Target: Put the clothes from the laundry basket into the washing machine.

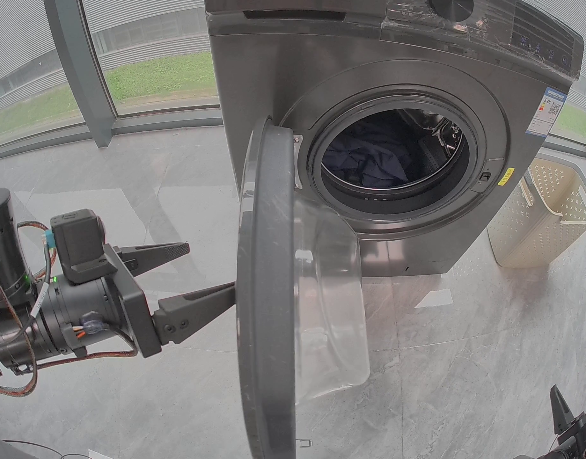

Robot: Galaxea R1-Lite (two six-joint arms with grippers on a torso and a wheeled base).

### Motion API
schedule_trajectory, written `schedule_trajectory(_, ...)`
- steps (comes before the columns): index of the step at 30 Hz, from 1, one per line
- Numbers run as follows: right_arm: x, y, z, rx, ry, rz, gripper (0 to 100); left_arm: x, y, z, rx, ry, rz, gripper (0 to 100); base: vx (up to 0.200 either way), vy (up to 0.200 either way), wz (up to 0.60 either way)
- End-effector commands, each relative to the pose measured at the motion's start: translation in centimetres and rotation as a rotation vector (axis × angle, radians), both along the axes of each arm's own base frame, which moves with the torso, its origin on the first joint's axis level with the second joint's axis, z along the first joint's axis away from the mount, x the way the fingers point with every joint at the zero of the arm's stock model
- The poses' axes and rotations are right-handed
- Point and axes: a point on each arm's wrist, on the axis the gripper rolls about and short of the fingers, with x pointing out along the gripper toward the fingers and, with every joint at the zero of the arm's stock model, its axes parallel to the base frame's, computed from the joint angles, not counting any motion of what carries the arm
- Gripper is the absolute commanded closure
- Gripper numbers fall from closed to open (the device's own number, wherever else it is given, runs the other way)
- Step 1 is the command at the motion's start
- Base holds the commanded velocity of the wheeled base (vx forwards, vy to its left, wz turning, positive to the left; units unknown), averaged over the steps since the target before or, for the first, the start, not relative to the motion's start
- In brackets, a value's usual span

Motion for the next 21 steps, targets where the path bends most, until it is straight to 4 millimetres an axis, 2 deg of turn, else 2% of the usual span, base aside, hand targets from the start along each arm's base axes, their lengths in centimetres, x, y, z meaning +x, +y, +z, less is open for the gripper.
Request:
schedule_trajectory(1, 0.0, 0.0, -0.5, 0.0, 0.003, 0.001, 0, 0.7, -1.1, 0.1, 0.006, 0.01, -0.016, 0, 0.0, 0.0, 0.0)
schedule_trajectory(17, 0.0, 0.0, -0.5, 0.0, 0.003, 0.001, 0, 3.7, -4.4, 0.0, -0.004, 0.021, -0.048, 0, 0.0, 0.0, 0.0)
schedule_trajectory(21, 0.0, 0.0, -0.5, 0.0, 0.003, 0.001, 0, 4.5, -5.9, -0.5, -0.005, 0.025, -0.073, 0, 0.0, 0.0, 0.0)
